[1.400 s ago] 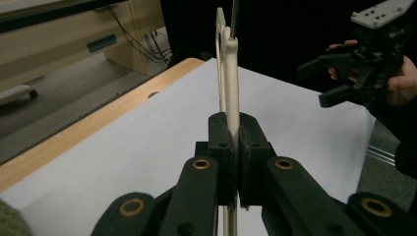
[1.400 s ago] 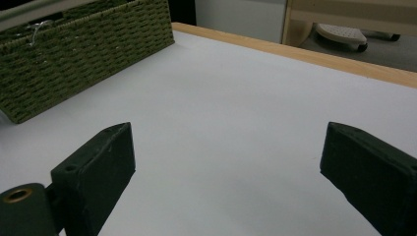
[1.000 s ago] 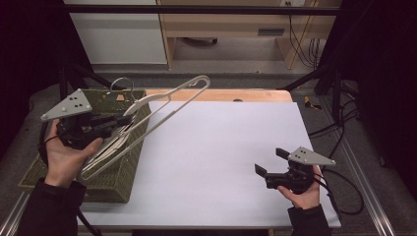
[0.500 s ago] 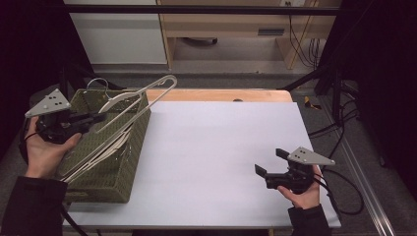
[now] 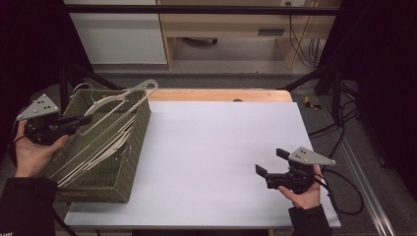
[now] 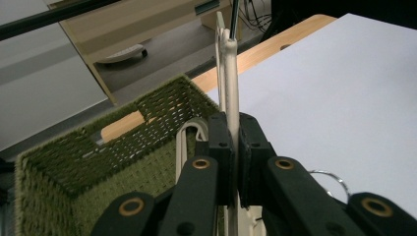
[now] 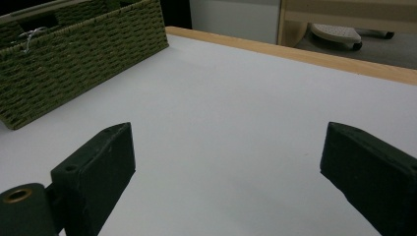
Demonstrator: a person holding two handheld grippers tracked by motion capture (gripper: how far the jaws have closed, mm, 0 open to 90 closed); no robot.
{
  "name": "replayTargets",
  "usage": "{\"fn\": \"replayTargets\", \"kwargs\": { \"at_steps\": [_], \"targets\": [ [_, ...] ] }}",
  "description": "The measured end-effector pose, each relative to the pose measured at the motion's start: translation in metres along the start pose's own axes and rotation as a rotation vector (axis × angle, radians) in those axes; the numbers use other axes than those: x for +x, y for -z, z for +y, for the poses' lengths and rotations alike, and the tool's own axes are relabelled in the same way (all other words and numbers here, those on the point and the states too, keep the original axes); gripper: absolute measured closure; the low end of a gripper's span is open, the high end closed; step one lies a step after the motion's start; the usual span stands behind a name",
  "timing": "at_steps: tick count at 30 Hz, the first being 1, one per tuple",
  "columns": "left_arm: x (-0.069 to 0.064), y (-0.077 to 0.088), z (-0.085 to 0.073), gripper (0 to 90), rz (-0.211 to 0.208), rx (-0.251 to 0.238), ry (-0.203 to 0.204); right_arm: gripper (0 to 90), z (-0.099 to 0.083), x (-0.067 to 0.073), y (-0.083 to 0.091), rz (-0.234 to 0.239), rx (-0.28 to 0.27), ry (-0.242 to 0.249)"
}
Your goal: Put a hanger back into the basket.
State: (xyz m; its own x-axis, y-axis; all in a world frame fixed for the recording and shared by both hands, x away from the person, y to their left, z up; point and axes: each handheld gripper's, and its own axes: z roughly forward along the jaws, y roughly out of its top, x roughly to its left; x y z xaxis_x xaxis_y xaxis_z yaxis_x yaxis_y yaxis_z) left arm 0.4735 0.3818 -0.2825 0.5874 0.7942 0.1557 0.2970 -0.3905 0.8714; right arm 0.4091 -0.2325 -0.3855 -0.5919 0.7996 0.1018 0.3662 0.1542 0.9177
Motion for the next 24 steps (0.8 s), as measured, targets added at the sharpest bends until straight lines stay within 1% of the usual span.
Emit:
{"fn": "replayTargets", "kwargs": {
  "at_steps": [3,5,8,12,14,17,21,24],
  "targets": [
    [0.007,0.001,-0.008,86.1,0.017,0.007,0.014,6.9,0.0,0.0,0.0,0.002,0.001,0.002],
    [0.011,0.001,-0.013,86.1,0.033,0.024,0.01,6.9,0.0,0.0,0.0,0.003,0.001,0.003],
    [0.015,0.0,-0.022,86.1,0.053,0.04,0.014,6.9,0.0,0.0,0.0,0.002,0.001,0.003],
    [0.018,-0.002,-0.034,86.1,0.058,0.048,0.018,6.9,0.0,0.0,0.0,0.004,0.004,0.003],
    [0.018,-0.004,-0.039,86.0,0.064,0.055,0.021,6.9,0.0,0.0,0.0,0.002,0.006,0.006],
    [0.016,-0.01,-0.045,86.0,0.074,0.071,0.009,6.9,0.0,0.001,-0.001,0.001,0.003,0.002],
    [0.011,-0.023,-0.053,86.0,0.09,0.126,-0.011,7.1,-0.001,0.001,-0.001,0.002,0.005,-0.001],
    [0.009,-0.032,-0.063,86.0,0.087,0.15,0.001,7.1,-0.001,0.001,-0.002,0.0,0.005,0.002]
  ]
}}
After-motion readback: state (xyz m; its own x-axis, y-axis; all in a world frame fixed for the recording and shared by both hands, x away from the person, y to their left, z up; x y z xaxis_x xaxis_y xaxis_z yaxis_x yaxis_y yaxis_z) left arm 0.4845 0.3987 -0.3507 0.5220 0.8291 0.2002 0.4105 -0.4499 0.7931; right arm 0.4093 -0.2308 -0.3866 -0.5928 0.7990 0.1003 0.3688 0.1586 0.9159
